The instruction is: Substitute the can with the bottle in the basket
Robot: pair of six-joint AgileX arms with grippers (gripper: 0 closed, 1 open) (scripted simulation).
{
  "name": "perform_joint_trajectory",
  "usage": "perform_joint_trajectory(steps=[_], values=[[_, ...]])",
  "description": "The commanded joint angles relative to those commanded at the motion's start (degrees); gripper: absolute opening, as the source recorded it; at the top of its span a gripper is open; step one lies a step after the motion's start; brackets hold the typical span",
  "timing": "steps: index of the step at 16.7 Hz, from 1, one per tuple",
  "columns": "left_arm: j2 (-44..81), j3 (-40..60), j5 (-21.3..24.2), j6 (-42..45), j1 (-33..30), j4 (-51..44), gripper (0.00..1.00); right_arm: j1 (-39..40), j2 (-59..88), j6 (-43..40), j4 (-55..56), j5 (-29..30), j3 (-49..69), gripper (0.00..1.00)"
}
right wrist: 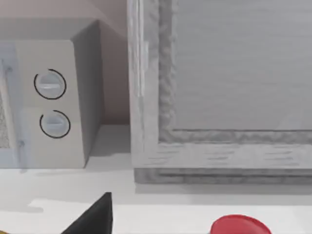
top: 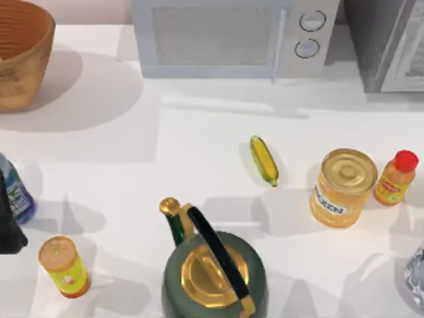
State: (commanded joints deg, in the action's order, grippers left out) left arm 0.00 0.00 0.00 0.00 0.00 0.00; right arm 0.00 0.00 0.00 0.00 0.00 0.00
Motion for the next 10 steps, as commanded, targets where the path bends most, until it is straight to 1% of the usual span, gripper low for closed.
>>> perform_joint_trajectory(steps=[3,5,8,10], values=[[0.5,0.4,0.0,0.0,0.1,-0.3,1.00,0.0,0.0,0.0,0.0,0.0,0.0,1.00],[3.1,2.3,-0.2,0.1,0.5,-1.6,1.00,0.0,0.0,0.0,0.0,0.0,0.0,1.00],[11.0,8.9,-0.3,0.5,1.6,-5.5,1.00,0.0,0.0,0.0,0.0,0.0,0.0,1.00],[18.3,15.3,-0.3,1.0,2.4,-9.0,1.00,0.0,0.0,0.0,0.0,0.0,0.0,1.00]])
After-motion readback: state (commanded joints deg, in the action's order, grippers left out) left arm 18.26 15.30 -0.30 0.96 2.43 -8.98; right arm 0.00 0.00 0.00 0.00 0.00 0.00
